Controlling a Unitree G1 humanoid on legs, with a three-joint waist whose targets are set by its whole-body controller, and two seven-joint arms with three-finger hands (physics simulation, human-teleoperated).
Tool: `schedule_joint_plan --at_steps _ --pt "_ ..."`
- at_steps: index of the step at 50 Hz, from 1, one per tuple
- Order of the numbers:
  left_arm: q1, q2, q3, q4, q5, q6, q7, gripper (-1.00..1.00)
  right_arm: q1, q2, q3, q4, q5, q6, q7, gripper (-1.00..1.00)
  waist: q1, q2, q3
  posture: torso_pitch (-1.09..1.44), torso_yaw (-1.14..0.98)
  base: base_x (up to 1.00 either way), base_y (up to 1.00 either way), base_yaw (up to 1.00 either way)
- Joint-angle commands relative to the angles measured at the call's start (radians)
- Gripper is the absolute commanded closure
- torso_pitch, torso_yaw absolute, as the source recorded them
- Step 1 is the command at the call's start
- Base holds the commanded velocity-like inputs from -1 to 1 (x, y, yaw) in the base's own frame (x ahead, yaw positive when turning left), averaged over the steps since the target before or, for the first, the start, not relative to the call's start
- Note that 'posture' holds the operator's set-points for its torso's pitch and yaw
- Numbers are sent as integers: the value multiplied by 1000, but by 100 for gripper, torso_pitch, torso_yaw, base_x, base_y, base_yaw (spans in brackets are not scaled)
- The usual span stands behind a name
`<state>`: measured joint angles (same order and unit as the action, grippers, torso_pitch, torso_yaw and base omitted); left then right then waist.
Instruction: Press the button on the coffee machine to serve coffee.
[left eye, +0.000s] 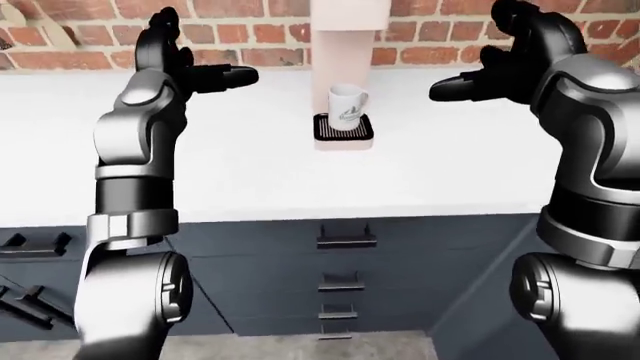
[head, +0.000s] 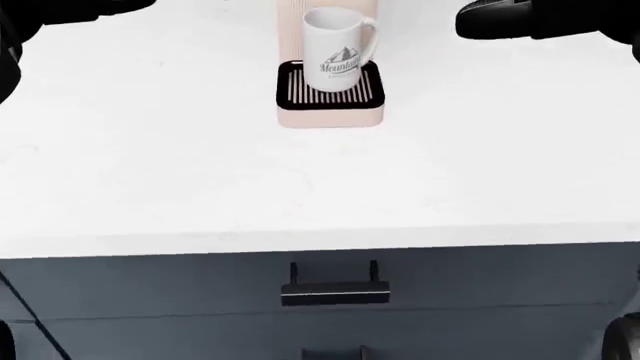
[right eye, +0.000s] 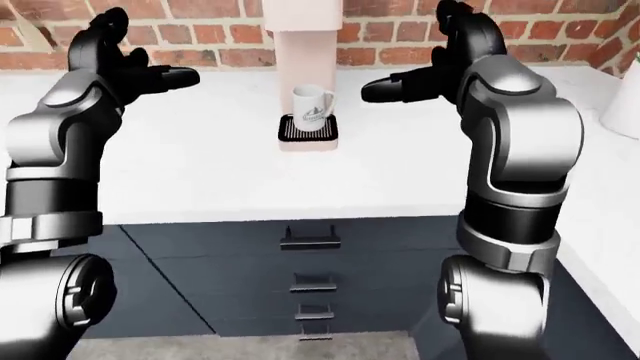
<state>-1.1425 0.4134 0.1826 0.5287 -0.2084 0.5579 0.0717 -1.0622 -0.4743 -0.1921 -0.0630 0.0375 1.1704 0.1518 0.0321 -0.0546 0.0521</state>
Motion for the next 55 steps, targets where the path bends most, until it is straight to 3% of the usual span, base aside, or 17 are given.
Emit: schedule_joint_plan --at_steps 1,8,12,20,21,26,30,31,35,40,43,44,47,49,50,53,55 --pt "-40 4 -3 -19 8 -44 -4 -100 -34 -11 -9 -3 -4 -56 -3 -100 -2 -8 -25 0 0 0 0 91" --pt "-47 -12 -6 -22 13 -39 -5 -100 -31 -19 -9 11 -22 -43 -14 -100 -1 8 -14 0 0 0 0 11" --pt "-45 -10 -6 -6 17 -55 -10 -100 -26 -14 -11 13 -24 -51 -15 -100 -22 70 -24 0 0 0 0 0" --pt "-77 -7 -6 57 23 -91 -11 -100 -37 -14 -8 21 -14 -76 0 -100 -34 59 -30 0 0 0 0 0" --pt "-70 -9 -6 44 21 -85 -10 -100 -39 -14 -7 16 -15 -71 0 -100 -34 62 -54 0 0 9 0 0" --pt "-69 -12 -8 30 19 -74 -8 -100 -35 -15 -8 12 -15 -69 4 -100 -33 45 -39 0 0 13 0 0" --pt "-54 -12 -6 7 16 -63 -7 -100 -31 -10 -9 11 -14 -71 2 -100 -30 -23 -43 0 0 14 0 0" --pt "-52 -12 -5 12 17 -68 -7 -100 -31 -12 -9 7 -14 -68 3 -100 -30 1 -37 0 0 14 0 0" --pt "-50 -15 -6 8 15 -65 -6 -100 -31 -6 -8 11 -14 -73 0 -100 -21 4 -48 0 0 14 0 0" --pt "-49 -12 -6 5 15 -62 -8 -100 -30 0 -10 16 -10 -80 -6 -100 -30 29 -17 0 0 2 0 0" --pt "-43 -14 -6 6 15 -67 -9 -100 -28 0 -9 17 -9 -83 -7 -100 -45 95 -33 0 0 0 0 0" --pt "-45 -13 -6 6 15 -65 -9 -100 -32 0 -7 19 -9 -82 -7 -100 -43 55 -19 0 0 0 0 0" --pt "-47 -13 -6 2 14 -61 -8 -100 -41 -4 -1 26 -11 -80 -3 -100 -41 65 -57 0 0 3 0 0" --pt "-41 -14 -6 -5 14 -59 -8 -100 -32 -3 -5 13 -11 -73 -2 -100 -30 57 -24 0 0 5 0 0" --pt "-41 -14 -6 -4 14 -60 -7 -100 -30 -2 -6 11 -11 -72 -3 -100 -28 50 -48 0 0 5 0 0" --pt "-43 -14 -6 -1 15 -62 -8 -100 -29 -2 -9 8 -10 -74 -4 -100 -19 32 -23 0 0 5 0 0" --pt "-45 -13 -5 -6 13 -56 -7 -100 -30 -2 -9 7 -9 -71 -5 -100 -22 38 -50 0 0 5 0 0"
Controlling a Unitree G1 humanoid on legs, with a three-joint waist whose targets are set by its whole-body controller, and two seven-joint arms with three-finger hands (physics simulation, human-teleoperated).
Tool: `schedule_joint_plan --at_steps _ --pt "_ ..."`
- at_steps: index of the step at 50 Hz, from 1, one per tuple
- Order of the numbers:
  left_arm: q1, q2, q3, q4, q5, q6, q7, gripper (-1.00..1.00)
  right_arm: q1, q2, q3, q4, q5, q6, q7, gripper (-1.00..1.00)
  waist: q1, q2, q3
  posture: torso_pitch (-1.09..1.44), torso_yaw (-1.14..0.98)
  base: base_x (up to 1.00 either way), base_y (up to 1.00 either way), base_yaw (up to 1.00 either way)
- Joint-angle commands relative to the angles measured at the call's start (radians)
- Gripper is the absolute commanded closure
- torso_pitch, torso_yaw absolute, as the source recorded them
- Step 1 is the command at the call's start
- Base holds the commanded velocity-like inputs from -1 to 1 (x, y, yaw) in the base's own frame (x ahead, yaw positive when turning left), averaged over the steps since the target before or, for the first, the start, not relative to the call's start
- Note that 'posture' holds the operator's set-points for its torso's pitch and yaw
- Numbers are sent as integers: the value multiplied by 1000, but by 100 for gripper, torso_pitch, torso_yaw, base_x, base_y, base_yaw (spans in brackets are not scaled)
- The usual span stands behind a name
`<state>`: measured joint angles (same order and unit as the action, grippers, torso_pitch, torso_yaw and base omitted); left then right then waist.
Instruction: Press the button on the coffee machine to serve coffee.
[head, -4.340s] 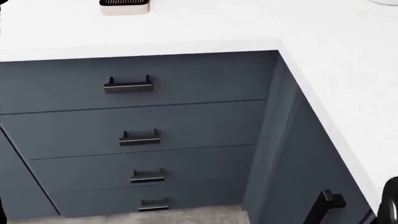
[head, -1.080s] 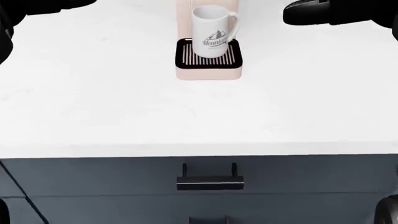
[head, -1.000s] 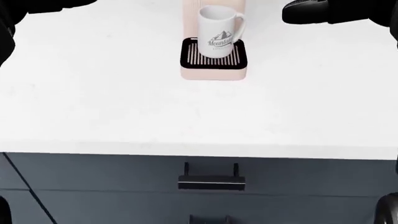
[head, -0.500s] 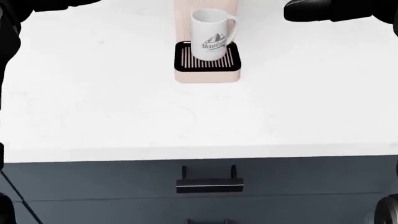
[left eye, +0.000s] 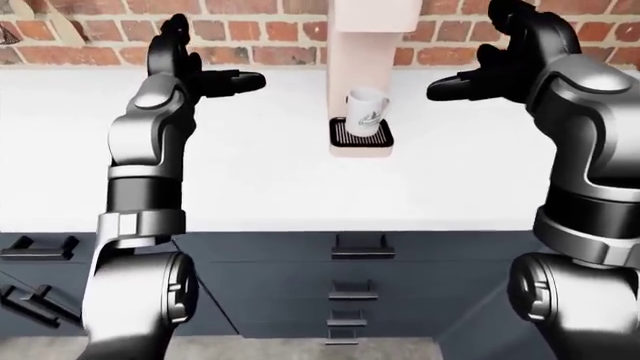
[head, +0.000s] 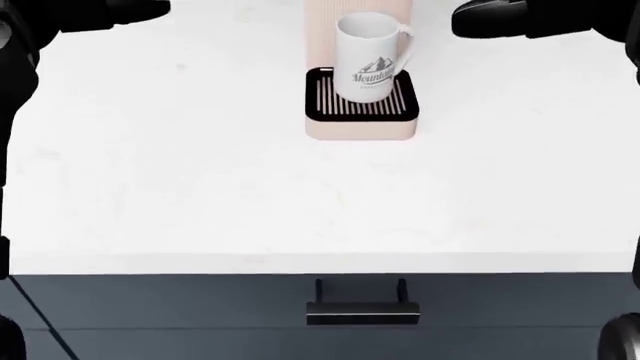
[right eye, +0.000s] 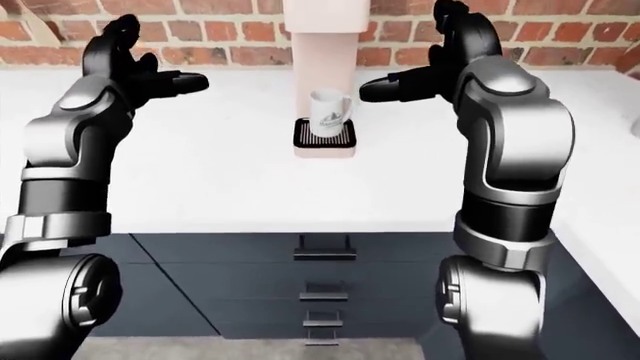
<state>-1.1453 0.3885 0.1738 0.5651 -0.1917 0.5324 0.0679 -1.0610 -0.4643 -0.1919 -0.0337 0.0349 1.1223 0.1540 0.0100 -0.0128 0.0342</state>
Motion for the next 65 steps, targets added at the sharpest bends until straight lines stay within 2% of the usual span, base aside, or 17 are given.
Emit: schedule_joint_plan --at_steps 1,6,16,18,24,27,28,33,35,36,43,46,51,56,57,61,65 --pt "-40 11 3 -43 -3 -32 -4 -100 -32 -12 -7 -20 -7 -25 -7 -100 0 1 -31 0 0 6 0 0" --pt "-38 14 4 -34 -1 -39 -9 -100 -34 -11 -12 -11 -5 -28 -13 -100 -10 39 -10 0 0 5 0 0" --pt "-35 15 5 -36 -1 -39 -8 -100 -30 -2 -7 7 -2 -45 -19 -100 -7 73 -33 0 0 5 -19 0" --pt "-33 11 3 -37 -1 -41 -7 -100 -27 -2 -6 6 -1 -41 -20 -100 -3 39 0 0 0 0 0 0" --pt "-28 11 4 -42 0 -38 -7 -100 -12 6 -6 8 1 -58 -24 -100 -1 1 -38 0 0 0 -36 0" --pt "-24 11 4 -41 0 -43 -8 -100 -13 6 -7 10 4 -62 -28 -100 7 -87 -18 0 0 0 -5 0" --pt "-23 9 3 -35 1 -49 -9 -100 -12 5 -3 11 3 -63 -26 -100 8 -54 -5 0 0 0 0 0" --pt "-23 9 3 -30 3 -51 -9 -100 -5 3 3 7 -1 -67 -17 -100 5 -36 -34 0 0 5 -2 0" --pt "-23 8 4 -35 2 -47 -8 -100 -10 6 1 17 -5 -71 -17 -100 2 -7 -7 0 0 31 -7 0" --pt "-20 8 5 -43 0 -42 -8 -100 -9 9 -3 15 -4 -72 -21 -100 2 -12 26 0 0 0 0 0" --pt "-8 6 4 -56 -2 -39 -5 -100 -8 1 -5 -6 -1 -56 -21 -100 -5 -28 9 0 0 0 0 0" --pt "-4 4 3 -58 -2 -39 -5 -100 -6 0 -9 -15 1 -47 -22 -100 -3 -48 -38 0 0 3 53 0" --pt "-4 -2 1 -61 -1 -38 -4 -100 8 -4 -9 -20 -1 -45 -20 -100 -12 -48 -27 0 0 12 51 0" --pt "-4 -5 0 -49 2 -48 -7 -100 18 10 -18 -32 19 -61 -25 -100 -35 86 -11 0 0 0 0 0" --pt "-2 -4 0 -55 2 -44 -6 -100 21 7 -14 -30 19 -61 -25 -100 -25 41 -29 0 0 18 0 0" --pt "-2 -3 0 -59 1 -40 -8 -100 25 -1 -22 -44 21 -46 -33 -100 -16 39 21 0 0 24 0 0" --pt "-5 -4 0 -69 1 -30 -6 -100 34 1 -22 -46 27 -50 -39 -100 -8 21 7 0 0 0 0 0"
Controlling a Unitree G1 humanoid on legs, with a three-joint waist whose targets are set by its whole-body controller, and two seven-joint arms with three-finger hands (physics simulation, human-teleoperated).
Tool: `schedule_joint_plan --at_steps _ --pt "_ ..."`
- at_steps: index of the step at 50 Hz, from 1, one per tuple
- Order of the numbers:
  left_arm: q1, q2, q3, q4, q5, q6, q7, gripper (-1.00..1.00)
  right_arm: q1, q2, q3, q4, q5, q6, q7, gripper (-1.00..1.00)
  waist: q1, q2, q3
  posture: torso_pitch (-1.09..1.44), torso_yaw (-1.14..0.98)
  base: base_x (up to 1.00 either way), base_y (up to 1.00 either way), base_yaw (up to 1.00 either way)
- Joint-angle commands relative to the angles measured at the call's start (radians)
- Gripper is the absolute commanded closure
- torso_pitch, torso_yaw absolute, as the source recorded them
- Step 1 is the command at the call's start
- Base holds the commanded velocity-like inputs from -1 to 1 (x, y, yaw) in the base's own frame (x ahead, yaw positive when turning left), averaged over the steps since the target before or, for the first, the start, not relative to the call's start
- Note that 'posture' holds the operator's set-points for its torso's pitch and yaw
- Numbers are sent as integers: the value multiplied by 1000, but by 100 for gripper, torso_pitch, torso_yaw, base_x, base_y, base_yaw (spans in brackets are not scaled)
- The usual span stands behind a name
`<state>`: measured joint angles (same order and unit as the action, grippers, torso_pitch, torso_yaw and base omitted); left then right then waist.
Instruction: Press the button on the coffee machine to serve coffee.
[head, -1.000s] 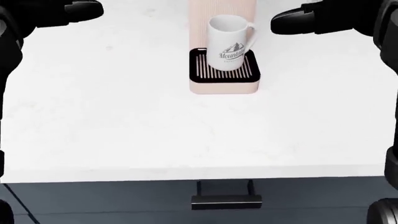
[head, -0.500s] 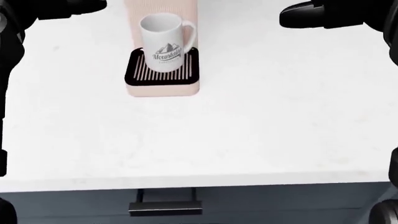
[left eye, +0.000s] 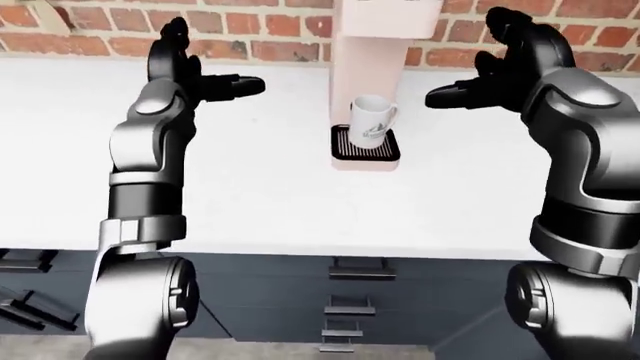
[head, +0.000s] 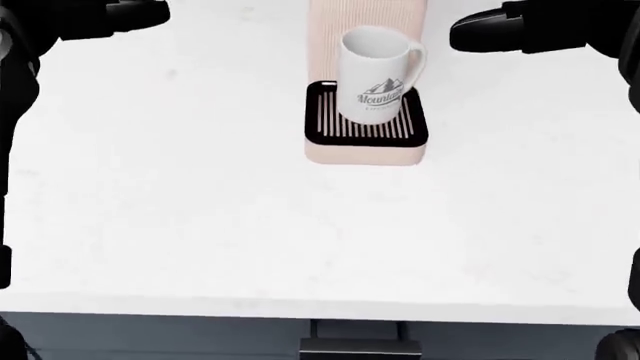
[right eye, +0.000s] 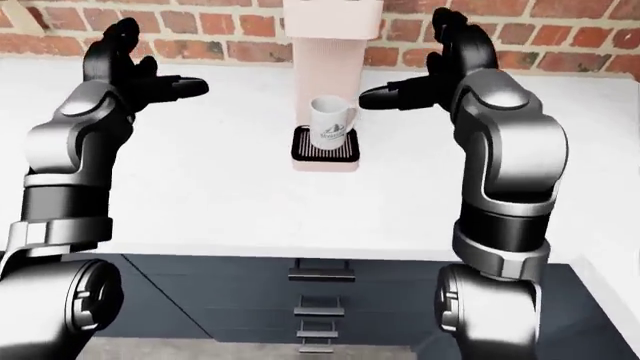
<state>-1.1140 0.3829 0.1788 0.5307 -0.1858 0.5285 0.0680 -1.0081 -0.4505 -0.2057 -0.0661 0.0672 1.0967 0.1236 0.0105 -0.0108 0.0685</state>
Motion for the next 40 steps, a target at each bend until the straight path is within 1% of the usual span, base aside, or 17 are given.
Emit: schedule_joint_plan --at_steps 1,2,3,4,5,6,7,8,9,10,11,12,16,17,27,38,40 --pt "-36 2 -5 -37 -5 -24 -5 -100 -16 -15 -3 -12 -7 -26 -7 -100 -3 8 -50 0 0 0 -19 0" --pt "-32 2 -5 -24 -2 -39 -8 -100 -12 -16 -5 -13 -7 -29 -5 -100 -2 11 -64 0 0 14 -37 0" --pt "-30 3 -5 -27 -2 -38 -9 -100 -10 -16 -4 -11 -7 -31 -5 -100 -2 30 -58 0 0 20 -40 0" --pt "-28 3 -4 -30 -2 -36 -9 -100 -14 -16 -4 -12 -7 -27 -6 -100 1 39 -55 0 0 22 -40 0" --pt "-24 4 -3 -37 -2 -32 -8 -100 -17 -14 -10 -11 -6 -27 -10 -100 2 46 -59 0 0 22 -16 0" --pt "-18 3 -4 -44 -3 -30 -8 -100 -19 -12 -10 -8 -5 -29 -14 -100 3 32 -33 0 0 1 0 0" --pt "-16 2 -4 -44 -2 -30 -8 -100 -20 -12 -9 -6 -4 -31 -15 -100 4 21 -42 0 0 0 0 0" --pt "-15 1 -4 -41 -1 -34 -9 -100 -23 -12 -7 -3 -3 -34 -16 -100 9 3 -40 0 0 0 0 0" --pt "-16 1 -4 -45 -1 -30 -9 -100 -22 -11 -7 1 -3 -37 -17 -100 14 -24 -35 0 0 0 0 0" --pt "-17 1 -4 -42 -1 -32 -10 -100 -21 -9 -7 4 -2 -41 -18 -100 18 -60 -42 0 0 0 0 0" --pt "-23 2 -4 -35 0 -34 -10 -100 -22 -9 -7 7 -1 -44 -19 -100 15 -19 -32 0 0 0 0 0" --pt "-22 2 -4 -35 1 -35 -9 -100 -23 -8 -5 12 -1 -49 -19 -100 11 -18 -34 0 0 0 0 0" --pt "-20 -1 -4 -34 1 -37 -8 -100 -32 -12 1 19 0 -45 -16 -100 -2 20 -44 0 0 0 0 0" --pt "-20 -1 -4 -35 0 -37 -8 -100 -31 -13 0 15 0 -42 -15 -100 -7 12 -48 0 0 0 0 0" --pt "-16 -2 -4 -24 -1 -48 -11 -100 -32 -10 4 20 -6 -44 -13 -100 -8 2 -58 0 0 0 0 0" --pt "-9 -5 -8 -40 -7 -19 -10 -100 -26 -7 0 18 -6 -48 -12 -100 -5 0 -60 0 0 0 0 0" --pt "-15 -4 -8 -36 -6 -11 -12 -100 -28 -10 0 23 -5 -51 -10 -100 -5 0 -66 -2 0 0 0 0"
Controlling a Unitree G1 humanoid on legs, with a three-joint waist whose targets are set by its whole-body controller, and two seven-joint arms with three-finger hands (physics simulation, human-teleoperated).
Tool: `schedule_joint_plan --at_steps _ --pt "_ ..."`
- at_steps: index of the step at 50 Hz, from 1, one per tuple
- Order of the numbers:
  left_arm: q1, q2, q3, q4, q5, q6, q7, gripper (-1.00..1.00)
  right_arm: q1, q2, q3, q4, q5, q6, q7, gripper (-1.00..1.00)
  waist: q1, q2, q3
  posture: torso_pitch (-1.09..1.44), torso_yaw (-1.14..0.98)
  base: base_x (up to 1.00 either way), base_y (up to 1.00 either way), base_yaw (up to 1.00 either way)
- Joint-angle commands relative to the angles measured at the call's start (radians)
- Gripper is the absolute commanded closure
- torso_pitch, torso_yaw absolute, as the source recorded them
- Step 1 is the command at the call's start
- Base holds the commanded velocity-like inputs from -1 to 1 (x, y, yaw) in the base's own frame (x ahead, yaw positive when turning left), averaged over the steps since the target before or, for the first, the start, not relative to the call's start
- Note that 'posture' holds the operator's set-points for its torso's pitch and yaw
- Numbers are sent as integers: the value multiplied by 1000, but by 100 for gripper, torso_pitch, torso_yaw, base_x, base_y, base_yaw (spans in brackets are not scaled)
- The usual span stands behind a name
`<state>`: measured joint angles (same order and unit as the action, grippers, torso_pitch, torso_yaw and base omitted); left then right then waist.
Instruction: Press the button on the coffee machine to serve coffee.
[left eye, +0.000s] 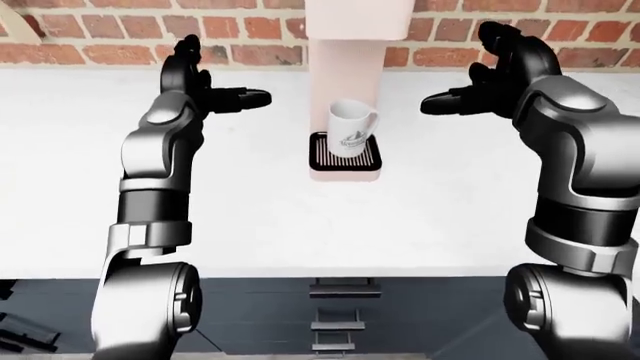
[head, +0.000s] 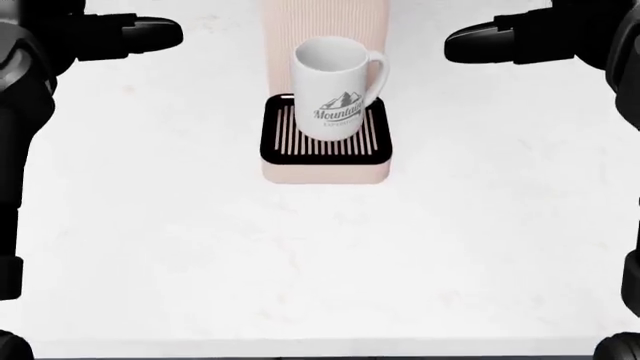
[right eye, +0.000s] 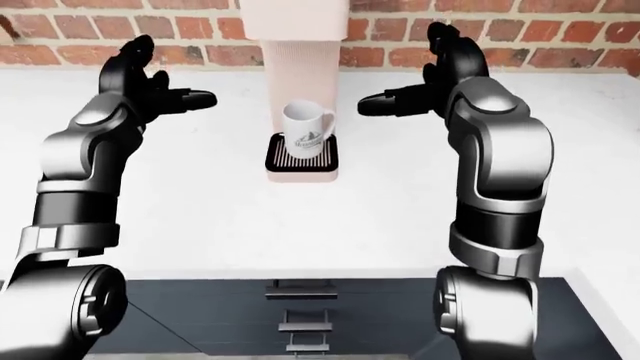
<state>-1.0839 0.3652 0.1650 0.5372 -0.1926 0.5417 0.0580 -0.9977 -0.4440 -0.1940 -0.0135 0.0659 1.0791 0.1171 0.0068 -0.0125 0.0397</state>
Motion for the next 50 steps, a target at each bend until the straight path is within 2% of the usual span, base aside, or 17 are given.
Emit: schedule_joint_plan --at_steps 1,6,17,30,36,46,50 --pt "-47 13 7 -45 0 -20 -2 -100 -40 -17 -12 -29 -4 -33 -4 -100 -1 1 -41 -3 0 0 0 0" --pt "-48 15 12 -33 -3 -27 -6 -100 -47 -18 -9 -24 -4 -31 -3 -100 -1 2 -64 -8 0 0 0 0" --pt "-65 14 10 -23 -9 -28 -2 -100 -62 -27 -9 -16 -10 -24 6 -100 -1 4 -130 -19 0 0 0 0" --pt "-77 19 12 -7 -14 -48 -5 -100 -68 -32 -10 0 -11 -36 11 -100 1 4 -192 -25 0 0 0 0" --pt "-84 22 9 5 -10 -51 -6 -100 -64 -25 -10 -2 -12 -38 6 -100 4 5 -229 -31 0 0 0 0" --pt "-88 21 11 -1 -15 -48 -7 -100 -88 -26 -4 27 -17 -49 11 -100 6 5 -307 -41 0 0 0 0" --pt "-88 21 9 1 -18 -53 -8 -100 -76 -24 -8 29 -16 -62 11 -100 8 4 -323 -42 0 0 0 0"
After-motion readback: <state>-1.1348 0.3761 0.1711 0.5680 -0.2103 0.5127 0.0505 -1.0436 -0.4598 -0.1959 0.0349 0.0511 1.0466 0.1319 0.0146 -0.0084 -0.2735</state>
